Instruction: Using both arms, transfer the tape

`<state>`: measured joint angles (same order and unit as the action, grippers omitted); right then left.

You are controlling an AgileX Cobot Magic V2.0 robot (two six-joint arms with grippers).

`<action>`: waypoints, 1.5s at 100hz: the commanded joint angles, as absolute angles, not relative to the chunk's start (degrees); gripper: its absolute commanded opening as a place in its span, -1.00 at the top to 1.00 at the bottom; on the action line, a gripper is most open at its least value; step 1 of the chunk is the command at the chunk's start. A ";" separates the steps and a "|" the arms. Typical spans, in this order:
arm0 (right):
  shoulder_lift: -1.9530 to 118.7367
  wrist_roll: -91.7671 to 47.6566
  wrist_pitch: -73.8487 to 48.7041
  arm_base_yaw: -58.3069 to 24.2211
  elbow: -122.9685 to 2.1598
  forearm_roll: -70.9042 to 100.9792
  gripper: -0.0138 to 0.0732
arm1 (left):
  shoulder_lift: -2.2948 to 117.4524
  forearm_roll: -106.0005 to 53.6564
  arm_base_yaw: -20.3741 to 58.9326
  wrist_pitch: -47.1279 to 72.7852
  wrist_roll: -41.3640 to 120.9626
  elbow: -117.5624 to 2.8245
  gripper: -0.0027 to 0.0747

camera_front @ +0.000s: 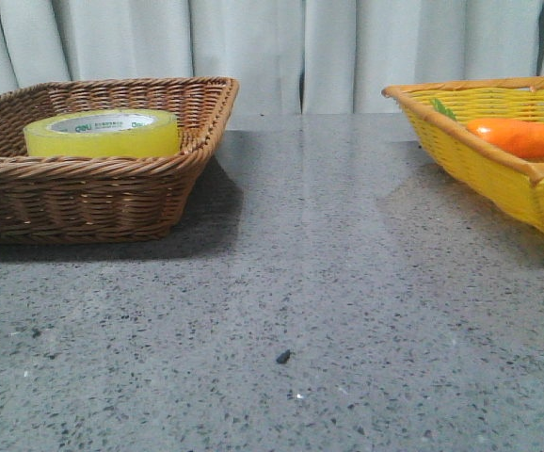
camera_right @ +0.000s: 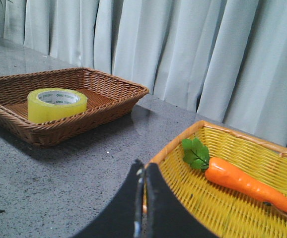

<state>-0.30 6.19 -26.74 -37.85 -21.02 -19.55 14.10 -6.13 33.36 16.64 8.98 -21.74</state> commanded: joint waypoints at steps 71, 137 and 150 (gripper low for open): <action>0.42 6.04 -22.91 -37.87 -22.28 -21.20 0.85 | 6.37 -5.80 26.96 -1.90 8.40 -8.96 0.98; 0.42 6.04 -22.91 -37.87 -22.28 -21.20 0.85 | -2.02 -5.80 10.99 15.16 8.27 0.79 0.98; 0.42 6.04 -22.91 -37.87 -22.28 -21.20 0.85 | -2.02 -5.80 10.99 15.16 8.27 0.79 0.98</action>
